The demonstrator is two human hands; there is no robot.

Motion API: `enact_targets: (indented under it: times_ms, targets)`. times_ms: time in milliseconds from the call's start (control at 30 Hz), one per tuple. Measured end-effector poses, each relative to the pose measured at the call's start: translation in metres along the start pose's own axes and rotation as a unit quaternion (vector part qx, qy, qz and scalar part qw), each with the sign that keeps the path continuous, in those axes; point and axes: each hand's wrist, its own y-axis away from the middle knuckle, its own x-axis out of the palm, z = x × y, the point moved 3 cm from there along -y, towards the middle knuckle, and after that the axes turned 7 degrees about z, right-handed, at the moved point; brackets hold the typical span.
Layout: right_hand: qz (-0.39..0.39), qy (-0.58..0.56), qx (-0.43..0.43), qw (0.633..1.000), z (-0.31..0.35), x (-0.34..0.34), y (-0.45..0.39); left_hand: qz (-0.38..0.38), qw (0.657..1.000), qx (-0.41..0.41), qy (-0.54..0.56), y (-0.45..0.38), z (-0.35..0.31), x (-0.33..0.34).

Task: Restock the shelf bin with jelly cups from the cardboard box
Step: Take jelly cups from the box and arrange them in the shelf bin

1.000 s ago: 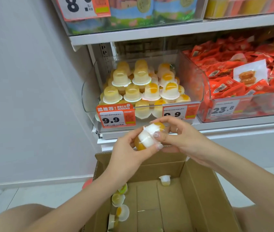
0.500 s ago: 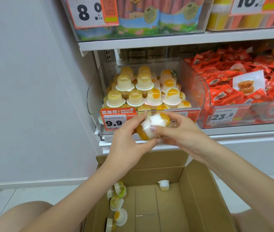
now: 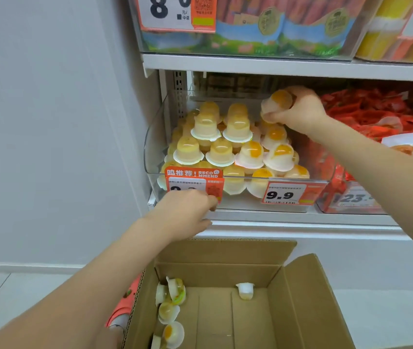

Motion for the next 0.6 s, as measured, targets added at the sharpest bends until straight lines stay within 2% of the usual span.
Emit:
enact_targets:
  times_ms: [67, 167, 267, 500, 567, 600]
  targets:
    - [0.059, 0.095, -0.016, 0.994, 0.009, 0.003, -0.015, -0.022, 1.000, -0.002, 0.005, -0.003, 0.005, 0.001]
    - [0.161, 0.211, -0.026, 0.964, 0.017, 0.007, -0.031, -0.031, 0.999, 0.002, 0.018, -0.008, 0.006, 0.003]
    - [0.211, 0.272, -0.028, 0.939, 0.017, 0.012, -0.040, -0.027, 0.999, 0.009, 0.024, -0.013, 0.002, 0.004]
    - [0.227, 0.253, -0.037, 0.940, 0.005, 0.019, -0.052, -0.012, 0.999, 0.020, 0.033, -0.010, 0.003, 0.009]
    - [0.190, 0.219, -0.026, 0.957, 0.003, 0.014, -0.045, 0.005, 0.999, 0.020, 0.037, -0.009, 0.004, 0.012]
    - [0.140, 0.183, -0.027, 0.973, 0.003, 0.010, -0.037, 0.018, 0.999, 0.018, 0.046, -0.008, 0.005, 0.015]
